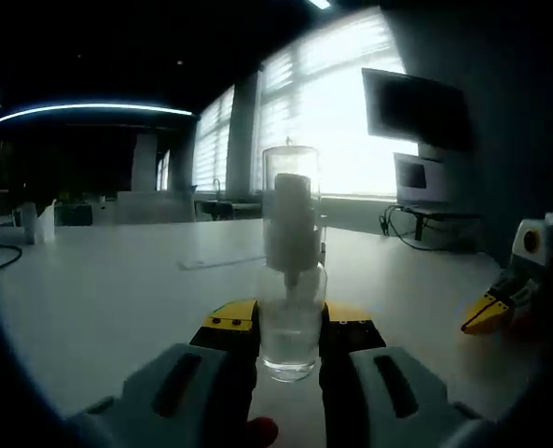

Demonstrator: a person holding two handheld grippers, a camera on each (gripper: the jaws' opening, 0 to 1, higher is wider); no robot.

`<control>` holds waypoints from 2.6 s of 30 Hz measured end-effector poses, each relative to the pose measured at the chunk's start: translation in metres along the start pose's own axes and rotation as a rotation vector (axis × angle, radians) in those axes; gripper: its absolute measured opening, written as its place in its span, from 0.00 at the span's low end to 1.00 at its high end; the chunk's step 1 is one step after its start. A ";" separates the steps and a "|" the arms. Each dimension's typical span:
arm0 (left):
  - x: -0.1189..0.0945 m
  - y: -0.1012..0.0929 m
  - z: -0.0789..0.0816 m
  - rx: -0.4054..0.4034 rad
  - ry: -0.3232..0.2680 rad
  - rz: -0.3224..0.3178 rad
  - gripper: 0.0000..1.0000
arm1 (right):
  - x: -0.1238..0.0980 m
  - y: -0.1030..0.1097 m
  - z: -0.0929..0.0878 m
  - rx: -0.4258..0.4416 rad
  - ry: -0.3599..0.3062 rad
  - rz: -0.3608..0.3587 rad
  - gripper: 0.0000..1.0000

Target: Clamp pump bottle remove cover press pump head put on cover

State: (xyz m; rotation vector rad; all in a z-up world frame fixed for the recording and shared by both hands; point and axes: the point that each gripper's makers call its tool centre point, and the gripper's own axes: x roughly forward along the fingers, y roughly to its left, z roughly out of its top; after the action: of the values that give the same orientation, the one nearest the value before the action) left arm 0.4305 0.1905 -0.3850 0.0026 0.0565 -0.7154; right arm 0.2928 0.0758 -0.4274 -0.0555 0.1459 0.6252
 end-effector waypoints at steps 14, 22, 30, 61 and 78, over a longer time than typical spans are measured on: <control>0.039 0.019 -0.015 0.011 0.016 0.031 0.16 | -0.001 -0.003 0.001 -0.013 -0.004 -0.023 0.00; 0.054 0.036 -0.026 -0.008 0.022 0.061 0.16 | -0.002 -0.004 0.003 -0.017 -0.019 -0.033 0.00; 0.063 0.046 -0.035 -0.001 0.063 0.075 0.16 | -0.002 -0.004 0.003 -0.028 -0.021 -0.032 0.00; 0.061 0.045 -0.037 0.054 0.069 0.063 0.20 | -0.003 -0.005 0.008 -0.032 -0.049 -0.038 0.00; 0.053 0.047 -0.035 0.004 0.060 0.071 0.20 | -0.005 -0.006 0.011 -0.021 -0.067 -0.039 0.00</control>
State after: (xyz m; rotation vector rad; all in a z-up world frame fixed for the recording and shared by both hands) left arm 0.4996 0.1923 -0.4232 0.0297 0.1122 -0.6443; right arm 0.2935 0.0694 -0.4162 -0.0575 0.0730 0.5887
